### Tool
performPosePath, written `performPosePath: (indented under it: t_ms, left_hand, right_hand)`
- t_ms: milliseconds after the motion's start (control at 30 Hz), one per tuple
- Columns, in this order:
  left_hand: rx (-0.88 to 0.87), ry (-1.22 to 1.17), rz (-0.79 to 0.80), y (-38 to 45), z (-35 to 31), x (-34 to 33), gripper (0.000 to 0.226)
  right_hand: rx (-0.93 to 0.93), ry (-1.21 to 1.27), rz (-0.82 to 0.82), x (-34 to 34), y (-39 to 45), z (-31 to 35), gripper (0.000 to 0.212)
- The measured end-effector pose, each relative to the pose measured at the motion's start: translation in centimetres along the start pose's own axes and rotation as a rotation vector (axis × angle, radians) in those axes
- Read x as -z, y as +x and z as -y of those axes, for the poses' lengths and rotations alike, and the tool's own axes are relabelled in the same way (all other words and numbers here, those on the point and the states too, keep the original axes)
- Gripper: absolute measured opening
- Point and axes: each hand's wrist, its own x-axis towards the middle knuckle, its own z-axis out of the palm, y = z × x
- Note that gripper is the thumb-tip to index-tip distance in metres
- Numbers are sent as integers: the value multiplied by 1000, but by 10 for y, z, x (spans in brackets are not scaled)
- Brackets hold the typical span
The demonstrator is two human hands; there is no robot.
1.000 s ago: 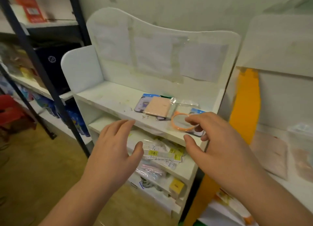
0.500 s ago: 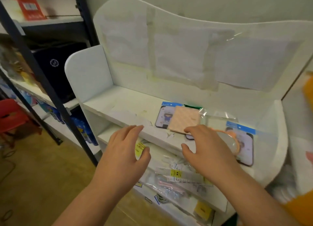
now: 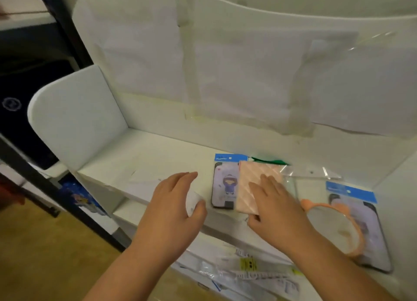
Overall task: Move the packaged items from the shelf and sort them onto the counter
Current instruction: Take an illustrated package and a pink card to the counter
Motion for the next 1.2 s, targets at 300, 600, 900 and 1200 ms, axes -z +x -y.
performPosePath:
  t_ms: [300,600,900,1200]
  left_hand:
    - [-66,-18,243,71,37,-33,61]
    - [-140,183,343,97,19,-70,71]
    - [-217,362,397,100,-4,-107,92]
    - [-242,397,493,112,22,-80,102]
  right_hand:
    - [-56,-70,-126,-8,-2,6,64]
    - [-324,412,-487,-6,1,21,49]
    - [-702,760,-784,5,-3,44,26]
    - [-686,980,-873,12,5,52,22]
